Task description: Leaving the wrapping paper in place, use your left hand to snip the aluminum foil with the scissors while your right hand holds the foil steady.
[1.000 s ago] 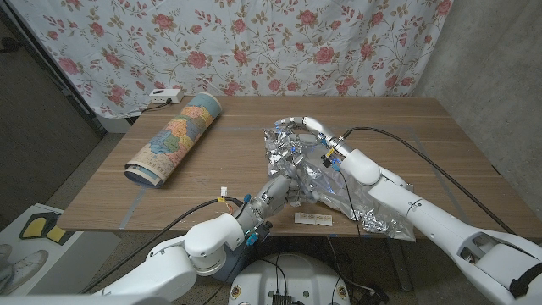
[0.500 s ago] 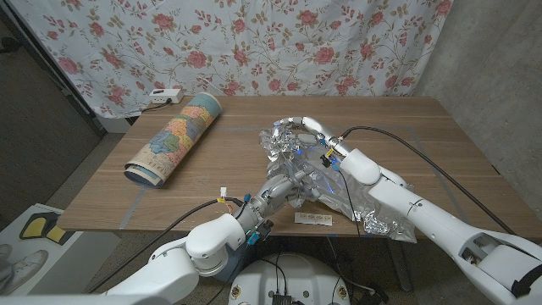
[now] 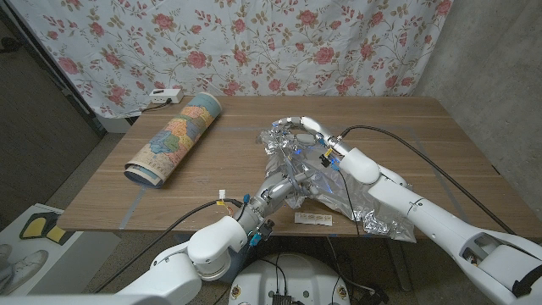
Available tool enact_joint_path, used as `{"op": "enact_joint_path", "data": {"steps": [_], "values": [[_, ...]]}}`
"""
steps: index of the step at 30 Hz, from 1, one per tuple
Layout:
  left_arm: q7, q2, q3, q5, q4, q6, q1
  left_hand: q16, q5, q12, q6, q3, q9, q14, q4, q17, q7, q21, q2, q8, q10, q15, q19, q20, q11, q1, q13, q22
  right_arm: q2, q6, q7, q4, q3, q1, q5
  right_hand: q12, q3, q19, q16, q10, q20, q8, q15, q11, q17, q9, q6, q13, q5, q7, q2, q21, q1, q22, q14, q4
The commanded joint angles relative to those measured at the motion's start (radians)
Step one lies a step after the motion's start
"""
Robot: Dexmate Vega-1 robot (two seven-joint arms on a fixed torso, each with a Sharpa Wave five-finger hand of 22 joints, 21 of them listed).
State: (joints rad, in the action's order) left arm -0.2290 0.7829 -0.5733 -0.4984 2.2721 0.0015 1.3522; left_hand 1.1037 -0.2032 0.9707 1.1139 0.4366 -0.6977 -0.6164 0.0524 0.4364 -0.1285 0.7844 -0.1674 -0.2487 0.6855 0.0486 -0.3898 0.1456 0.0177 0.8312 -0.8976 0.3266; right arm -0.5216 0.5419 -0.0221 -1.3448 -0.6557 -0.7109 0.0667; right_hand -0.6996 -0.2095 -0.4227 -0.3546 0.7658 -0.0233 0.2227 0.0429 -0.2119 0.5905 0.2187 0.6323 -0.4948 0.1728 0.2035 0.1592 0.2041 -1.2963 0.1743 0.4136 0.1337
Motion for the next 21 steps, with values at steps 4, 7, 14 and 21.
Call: {"op": "enact_joint_path", "data": {"steps": [4, 7, 14, 21], "values": [[0.058, -0.001, -0.004, 0.038, -0.031, -0.072, -0.007, -0.024, 0.002, 0.026, -0.211, 0.172, -0.099, 0.078, -0.088, 0.075, 0.085, 0.054, -0.049, -0.024, -0.063, 0.018, 0.054, -0.016, -0.082, 0.036, -0.151, 0.021, -0.002, -0.035, 0.005, -0.016, -0.010, 0.011, 0.018, -0.004, 0.006, 0.001, 0.007, 0.013, -0.004, -0.003, 0.193, 0.001, 0.003, 0.001, 0.007, -0.004, 0.006, 0.001, 0.003, -0.001, 0.000, 0.003, 0.012, 0.003], [0.029, -0.003, -0.002, 0.079, -0.023, -0.068, 0.000, -0.013, -0.004, 0.029, -0.284, 0.212, -0.137, 0.071, -0.127, 0.104, 0.083, 0.080, -0.054, -0.030, -0.079, 0.037, 0.068, -0.018, -0.099, 0.044, -0.181, 0.031, -0.003, -0.046, 0.007, -0.019, -0.012, 0.013, 0.020, -0.001, 0.006, 0.001, 0.008, 0.011, -0.003, -0.004, 0.193, 0.001, 0.004, 0.001, 0.006, -0.003, 0.006, 0.001, 0.004, 0.000, 0.001, 0.003, 0.012, 0.003], [0.004, -0.021, 0.009, 0.134, -0.046, -0.129, 0.020, -0.004, -0.011, 0.018, -0.358, 0.261, -0.211, -0.010, -0.193, 0.125, 0.090, 0.154, -0.046, -0.069, 0.019, 0.079, 0.065, -0.036, -0.138, 0.047, -0.130, 0.050, 0.000, -0.063, 0.006, -0.020, -0.020, 0.019, 0.027, -0.003, 0.006, 0.002, 0.010, 0.014, -0.003, -0.005, 0.192, 0.000, 0.005, 0.001, 0.004, -0.009, 0.006, 0.001, 0.004, -0.001, -0.001, 0.003, 0.013, 0.003], [-0.091, -0.068, 0.033, 0.215, -0.061, -0.197, 0.078, -0.035, -0.021, -0.002, -0.347, 0.247, -0.227, -0.164, -0.211, 0.061, 0.113, 0.197, -0.026, -0.095, 0.141, 0.130, 0.035, -0.086, -0.196, 0.021, -0.035, 0.028, 0.007, -0.078, 0.008, -0.012, -0.031, 0.034, 0.036, -0.001, 0.007, 0.004, 0.013, 0.012, -0.001, -0.006, 0.192, 0.001, 0.006, 0.001, 0.001, -0.012, 0.006, 0.001, 0.003, -0.001, -0.002, 0.003, 0.013, 0.004]]}}
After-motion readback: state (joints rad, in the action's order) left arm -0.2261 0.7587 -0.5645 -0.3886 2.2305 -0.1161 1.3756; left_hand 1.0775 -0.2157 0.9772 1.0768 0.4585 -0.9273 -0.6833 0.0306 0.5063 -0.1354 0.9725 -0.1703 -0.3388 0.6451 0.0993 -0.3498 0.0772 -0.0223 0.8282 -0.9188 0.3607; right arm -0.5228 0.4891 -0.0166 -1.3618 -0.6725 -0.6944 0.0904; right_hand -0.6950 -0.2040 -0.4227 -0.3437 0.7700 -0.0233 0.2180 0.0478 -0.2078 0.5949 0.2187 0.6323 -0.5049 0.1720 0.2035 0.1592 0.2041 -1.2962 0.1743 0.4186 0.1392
